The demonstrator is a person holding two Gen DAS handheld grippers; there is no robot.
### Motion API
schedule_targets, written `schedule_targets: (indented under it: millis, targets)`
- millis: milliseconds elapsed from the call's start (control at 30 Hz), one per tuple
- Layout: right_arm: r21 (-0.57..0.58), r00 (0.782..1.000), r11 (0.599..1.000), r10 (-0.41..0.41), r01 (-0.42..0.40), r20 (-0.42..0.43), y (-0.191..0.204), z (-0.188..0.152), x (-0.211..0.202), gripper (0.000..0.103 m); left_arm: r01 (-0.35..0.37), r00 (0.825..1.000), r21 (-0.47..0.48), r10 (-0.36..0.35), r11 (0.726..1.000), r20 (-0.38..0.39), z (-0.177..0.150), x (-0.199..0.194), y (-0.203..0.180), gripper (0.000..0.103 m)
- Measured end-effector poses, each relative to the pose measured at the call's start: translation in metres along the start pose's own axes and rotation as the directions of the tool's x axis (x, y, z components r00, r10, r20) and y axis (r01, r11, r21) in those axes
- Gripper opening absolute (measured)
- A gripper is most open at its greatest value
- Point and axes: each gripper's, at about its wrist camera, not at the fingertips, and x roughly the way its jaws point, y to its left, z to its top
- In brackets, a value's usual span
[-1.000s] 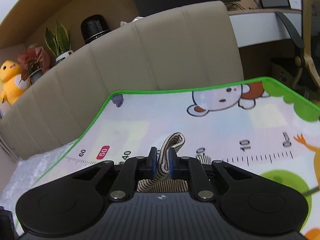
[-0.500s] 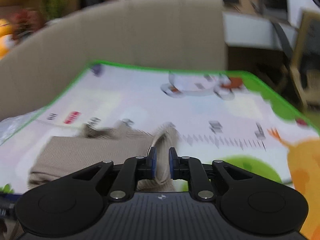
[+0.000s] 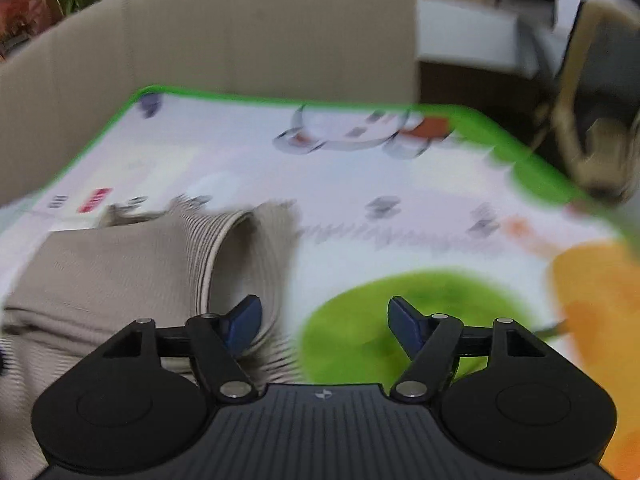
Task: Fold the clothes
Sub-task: 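Release the folded edge with the right gripper and smooth the shirt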
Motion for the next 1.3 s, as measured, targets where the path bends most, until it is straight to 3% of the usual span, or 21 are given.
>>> schedule_targets:
  millis: [100, 167, 233, 333, 467, 533, 633, 833, 1000, 1133, 1167, 1233, 1300]
  targets:
    - [0.016, 0.998, 1.0, -0.013, 0.012, 0.061, -0.007, 0.01, -0.013, 0.064, -0.019, 0.999, -0.008, 0.019, 1.0, -0.036, -0.001, 0.007, 0.002, 0.103]
    - [0.035, 0.995, 0.999, 0.019, -0.023, 0.1, -0.007, 0.018, -0.02, 0.041, -0.032, 0.998, -0.003, 0.032, 0.999, -0.053, -0.003, 0.011, 0.003, 0.103]
    - [0.043, 0.986, 0.994, 0.093, -0.1, 0.136, 0.0, 0.025, -0.026, 0.034, -0.033, 0.998, -0.003, 0.033, 0.999, -0.056, -0.004, 0.01, 0.004, 0.103]
    - [0.032, 0.961, 0.971, 0.229, -0.236, 0.158, 0.021, 0.03, -0.031, 0.034, -0.032, 0.998, -0.003, 0.032, 0.999, -0.054, -0.004, 0.008, 0.004, 0.103]
    - [-0.039, 0.959, 0.962, 0.273, -0.271, 0.071, 0.051, 0.022, -0.015, 0.035, -0.04, 0.997, -0.012, 0.039, 0.999, -0.063, -0.005, 0.009, 0.006, 0.103]
    - [-0.062, 0.97, 0.969, 0.237, -0.24, -0.052, 0.061, 0.012, 0.007, 0.036, -0.038, 0.997, -0.023, 0.037, 0.999, -0.073, -0.004, 0.011, 0.006, 0.103]
    - [-0.13, 0.974, 0.972, 0.178, -0.197, -0.142, 0.073, 0.002, 0.026, 0.036, -0.038, 0.995, -0.053, 0.033, 0.998, -0.091, -0.001, 0.014, 0.008, 0.103]
    - [-0.068, 0.961, 0.992, 0.087, -0.109, -0.263, 0.09, 0.042, 0.024, 0.037, -0.06, 0.993, -0.067, 0.052, 0.996, -0.104, -0.004, 0.019, 0.012, 0.103]
    - [-0.063, 0.987, 0.998, 0.003, -0.013, -0.158, 0.077, 0.08, -0.033, 0.039, -0.038, 0.999, -0.098, 0.035, 0.994, -0.038, -0.008, 0.0, 0.018, 0.103]
    - [-0.027, 0.994, 0.995, -0.1, 0.099, -0.036, 0.06, 0.105, -0.065, 0.042, 0.0, 0.991, -0.101, 0.013, 0.995, 0.136, -0.001, -0.029, 0.029, 0.103]
    - [0.0, 0.996, 0.996, -0.09, 0.09, -0.022, 0.056, 0.106, -0.066, 0.042, 0.017, 0.985, -0.104, 0.001, 0.994, 0.17, 0.002, -0.033, 0.033, 0.102]
    - [0.019, 0.998, 0.998, -0.061, 0.062, -0.007, 0.052, 0.102, -0.064, 0.042, 0.058, 0.977, -0.15, -0.026, 0.987, 0.211, 0.008, -0.034, 0.039, 0.096]
    - [-0.02, 0.998, 0.998, -0.058, 0.057, -0.028, 0.056, 0.092, -0.051, 0.041, 0.122, 0.968, -0.211, -0.069, 0.97, 0.24, 0.014, -0.029, 0.046, 0.08]
